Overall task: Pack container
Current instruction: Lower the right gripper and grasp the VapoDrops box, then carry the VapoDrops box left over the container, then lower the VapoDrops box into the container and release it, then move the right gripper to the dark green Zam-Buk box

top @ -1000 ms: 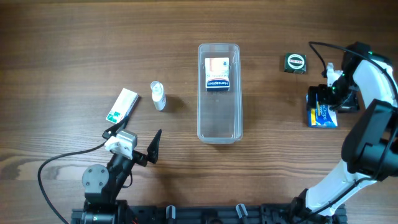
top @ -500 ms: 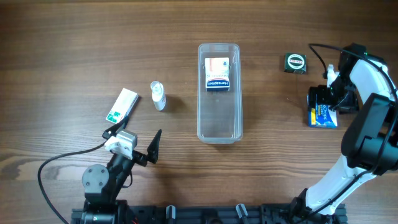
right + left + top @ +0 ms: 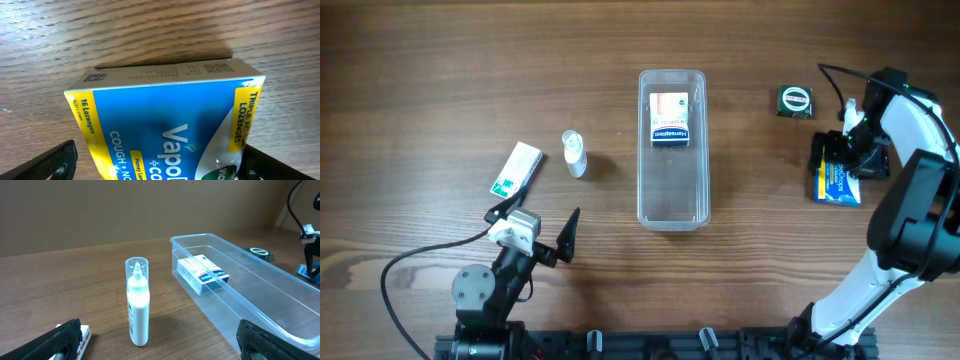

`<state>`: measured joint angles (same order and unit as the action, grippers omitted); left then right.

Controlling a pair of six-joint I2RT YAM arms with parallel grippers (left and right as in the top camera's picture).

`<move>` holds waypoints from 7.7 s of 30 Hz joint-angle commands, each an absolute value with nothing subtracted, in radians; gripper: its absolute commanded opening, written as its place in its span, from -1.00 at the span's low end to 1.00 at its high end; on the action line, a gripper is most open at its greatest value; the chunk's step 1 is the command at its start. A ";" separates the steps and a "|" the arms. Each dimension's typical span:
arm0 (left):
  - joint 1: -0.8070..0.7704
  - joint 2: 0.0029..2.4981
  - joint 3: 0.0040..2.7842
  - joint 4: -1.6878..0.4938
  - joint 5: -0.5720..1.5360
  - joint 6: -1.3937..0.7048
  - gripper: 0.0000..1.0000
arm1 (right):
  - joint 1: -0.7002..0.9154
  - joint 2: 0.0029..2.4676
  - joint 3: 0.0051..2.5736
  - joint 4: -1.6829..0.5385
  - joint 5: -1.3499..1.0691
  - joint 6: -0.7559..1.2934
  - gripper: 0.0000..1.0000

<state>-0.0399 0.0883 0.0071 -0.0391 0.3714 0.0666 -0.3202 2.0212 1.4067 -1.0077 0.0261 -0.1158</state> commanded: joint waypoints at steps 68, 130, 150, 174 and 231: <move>-0.034 0.088 0.006 -0.046 0.366 0.075 0.99 | -0.187 1.994 1.741 -1.266 -0.402 0.097 0.46; -0.034 0.088 0.006 -0.046 0.366 0.075 1.00 | 0.441 2.238 1.988 -0.989 -0.019 0.481 0.59; -0.034 0.088 0.006 -0.046 0.366 0.075 0.99 | 0.441 2.238 1.988 -1.024 0.000 0.446 0.71; -0.034 0.088 0.006 -0.046 0.366 0.075 0.99 | 0.493 2.118 1.921 -1.047 -0.006 0.427 -0.70; -0.034 0.088 0.006 -0.046 0.366 0.075 1.00 | 0.025 1.900 1.906 -1.105 0.097 0.067 1.00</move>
